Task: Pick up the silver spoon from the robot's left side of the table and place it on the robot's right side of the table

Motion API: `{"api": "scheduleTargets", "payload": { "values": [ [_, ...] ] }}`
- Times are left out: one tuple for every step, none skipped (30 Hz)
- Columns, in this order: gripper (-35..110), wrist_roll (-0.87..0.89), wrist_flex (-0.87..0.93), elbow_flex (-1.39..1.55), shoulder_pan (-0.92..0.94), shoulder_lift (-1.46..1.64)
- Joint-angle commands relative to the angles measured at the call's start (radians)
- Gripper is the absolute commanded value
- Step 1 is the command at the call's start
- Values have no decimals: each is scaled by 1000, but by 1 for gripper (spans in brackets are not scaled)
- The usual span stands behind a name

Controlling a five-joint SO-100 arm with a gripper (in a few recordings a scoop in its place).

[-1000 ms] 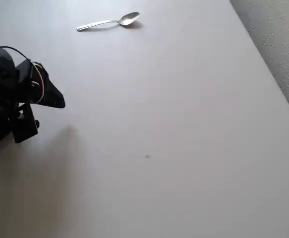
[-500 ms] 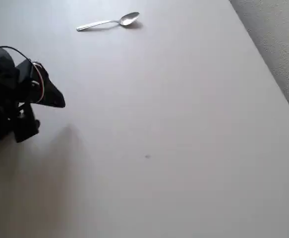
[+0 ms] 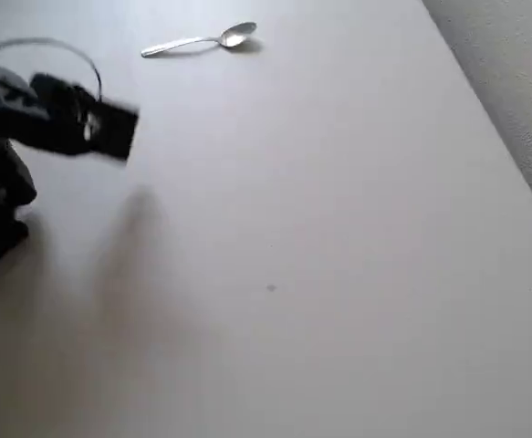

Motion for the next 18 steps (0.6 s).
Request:
{"api": "scheduleTargets", "payload": {
  "values": [
    [21,-20,-32,-634,-81,-857],
    [24,-28,-20,-712,-101,-951],
    [27,-37,-5,-782,-127,-1031],
    [28,-46,11,-848,-155,-1103],
    [28,-48,20,-914,-179,-1169],
    [29,-51,32,-982,-199,-1241],
    [30,-55,55,-1063,-215,-1318],
    [30,-61,81,-1147,-230,-1396],
    [30,-67,103,-1226,-244,-1474],
    [30,-74,112,-1285,-259,-1545],
    [30,-80,118,-1335,-275,-1603],
    [30,-91,123,-1379,-288,-1658],
    [30,-97,124,-1417,-299,-1707],
    [30,-101,124,-1453,-307,-1750],
    [30,-104,124,-1489,-310,-1789],
    [30,-106,124,-1529,-310,-1830],
    [30,-109,137,-1578,-308,-1873],
    [30,-114,158,-1631,-307,-1916]
  ]
}}
